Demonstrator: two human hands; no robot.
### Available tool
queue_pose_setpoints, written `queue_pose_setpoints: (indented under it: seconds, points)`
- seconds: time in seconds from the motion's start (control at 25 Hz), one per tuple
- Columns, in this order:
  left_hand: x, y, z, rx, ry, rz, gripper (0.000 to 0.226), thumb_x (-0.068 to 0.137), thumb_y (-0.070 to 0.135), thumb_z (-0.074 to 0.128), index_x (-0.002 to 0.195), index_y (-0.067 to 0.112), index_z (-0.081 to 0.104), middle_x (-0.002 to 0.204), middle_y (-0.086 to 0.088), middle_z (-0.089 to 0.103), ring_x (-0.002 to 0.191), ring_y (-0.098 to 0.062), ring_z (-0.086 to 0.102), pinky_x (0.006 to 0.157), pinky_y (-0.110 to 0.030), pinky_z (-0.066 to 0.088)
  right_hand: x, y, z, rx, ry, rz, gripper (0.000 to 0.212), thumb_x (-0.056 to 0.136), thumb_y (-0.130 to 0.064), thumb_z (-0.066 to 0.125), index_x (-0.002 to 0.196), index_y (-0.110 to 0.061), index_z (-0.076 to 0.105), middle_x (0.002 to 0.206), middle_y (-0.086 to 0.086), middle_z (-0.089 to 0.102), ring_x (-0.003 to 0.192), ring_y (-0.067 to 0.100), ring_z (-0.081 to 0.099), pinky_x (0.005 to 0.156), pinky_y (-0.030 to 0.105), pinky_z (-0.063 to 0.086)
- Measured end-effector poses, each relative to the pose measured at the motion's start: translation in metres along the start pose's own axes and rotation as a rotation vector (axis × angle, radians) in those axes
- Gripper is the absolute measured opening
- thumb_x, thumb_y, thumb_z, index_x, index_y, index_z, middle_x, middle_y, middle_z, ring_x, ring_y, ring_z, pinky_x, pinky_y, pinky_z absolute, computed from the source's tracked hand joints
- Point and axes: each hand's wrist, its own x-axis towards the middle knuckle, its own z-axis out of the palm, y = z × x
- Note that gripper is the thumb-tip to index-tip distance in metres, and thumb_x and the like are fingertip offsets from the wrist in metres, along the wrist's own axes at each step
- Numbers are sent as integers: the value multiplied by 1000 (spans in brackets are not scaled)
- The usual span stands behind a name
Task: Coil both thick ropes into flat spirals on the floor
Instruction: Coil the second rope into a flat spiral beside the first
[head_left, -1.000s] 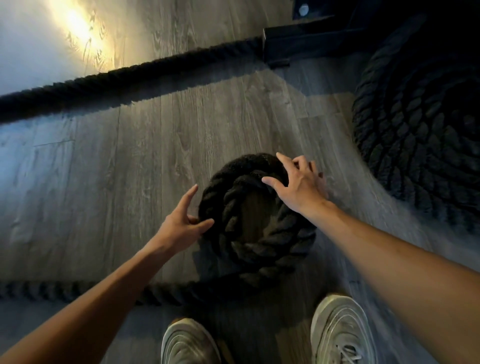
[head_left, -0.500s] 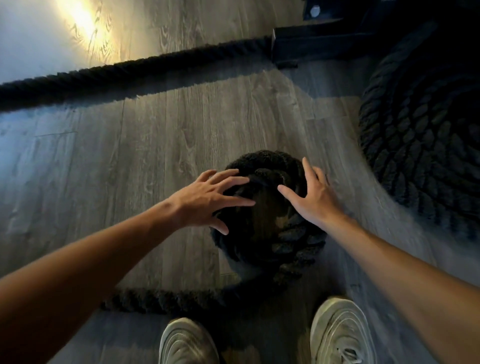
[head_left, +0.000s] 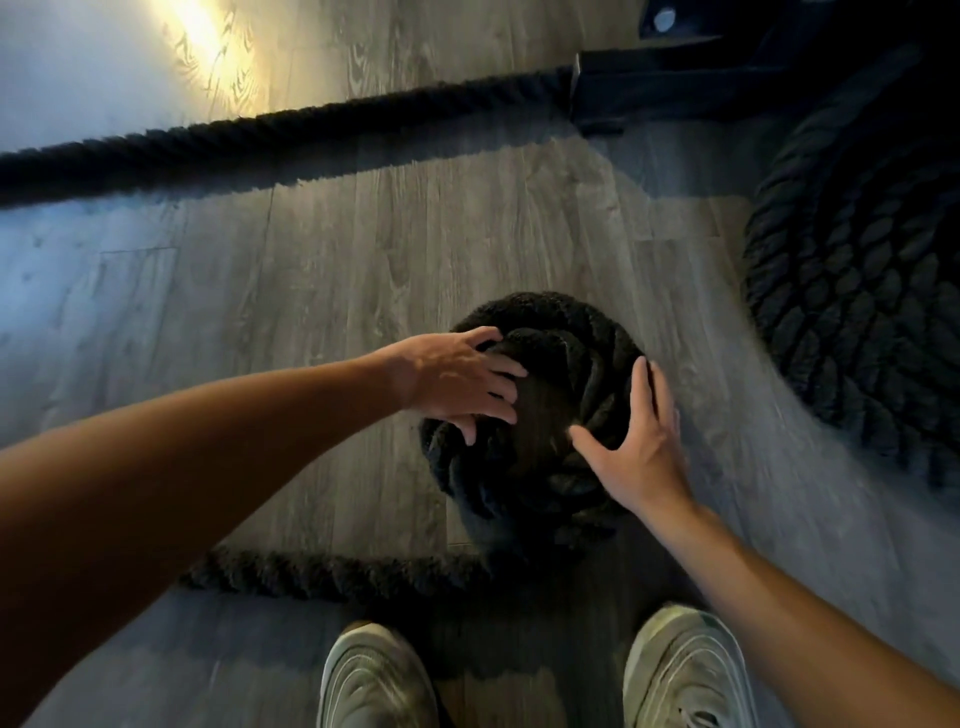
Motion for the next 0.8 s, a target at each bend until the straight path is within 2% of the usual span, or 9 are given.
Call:
queue_pose_setpoints:
  seconds: [0.08, 0.16, 0.24, 0.36, 0.52, 0.64, 0.8]
  points:
    - [-4, 8, 10, 59, 88, -44, 58, 97, 62, 33, 142, 31, 51, 141, 8, 56, 147, -21, 36, 109, -53, 32, 13, 0, -3, -4, -36, -44, 107, 78, -51, 71, 158, -24, 6, 165, 1, 6, 150, 26, 12, 119, 43, 21]
    - [-6, 28, 23, 87, 215, -144, 60, 96, 65, 28, 131, 27, 58, 126, 3, 64, 131, -23, 51, 97, -49, 42, 29, 1, -9, 50, -96, -93, 103, 76, -56, 71, 157, -28, 13, 164, -3, 11, 150, 19, 15, 119, 41, 25]
    - [-4, 45, 30, 85, 275, -293, 61, 94, 68, 27, 119, 25, 63, 106, 1, 67, 108, -25, 60, 85, -45, 44, 42, -1, -15, 97, -142, -113, 96, 76, -59, 70, 155, -31, 22, 162, -5, 18, 148, 14, 21, 117, 37, 27]
    - [-3, 61, 25, 56, 241, -464, 62, 91, 71, 28, 105, 23, 65, 89, -1, 66, 86, -27, 60, 77, -43, 41, 43, -4, -14, 104, -62, -49, 83, 83, -56, 65, 152, -25, 31, 153, 0, 30, 140, 20, 35, 112, 37, 35]
    - [4, 81, 7, -154, 61, -734, 70, 91, 76, 19, 109, 24, 61, 96, -3, 72, 94, -30, 63, 83, -43, 36, 15, -8, 2, 114, -34, 62, 69, 91, -50, 56, 151, -27, 32, 142, 9, 37, 130, 30, 43, 102, 41, 40]
    - [16, 95, -2, -346, 51, -913, 70, 91, 80, 21, 105, 23, 60, 94, -4, 75, 95, -29, 69, 84, -41, 39, 1, -14, 10, 107, -5, 88, 70, 91, -51, 55, 152, -29, 28, 140, 10, 37, 130, 31, 42, 99, 41, 40]
    - [22, 103, 0, -611, 97, -1073, 68, 86, 85, 31, 94, 21, 55, 85, -6, 72, 86, -28, 70, 67, -36, 42, -2, -20, 10, 45, -4, 131, 85, 81, -68, 57, 151, -31, 26, 140, 7, 34, 131, 30, 39, 97, 43, 44]
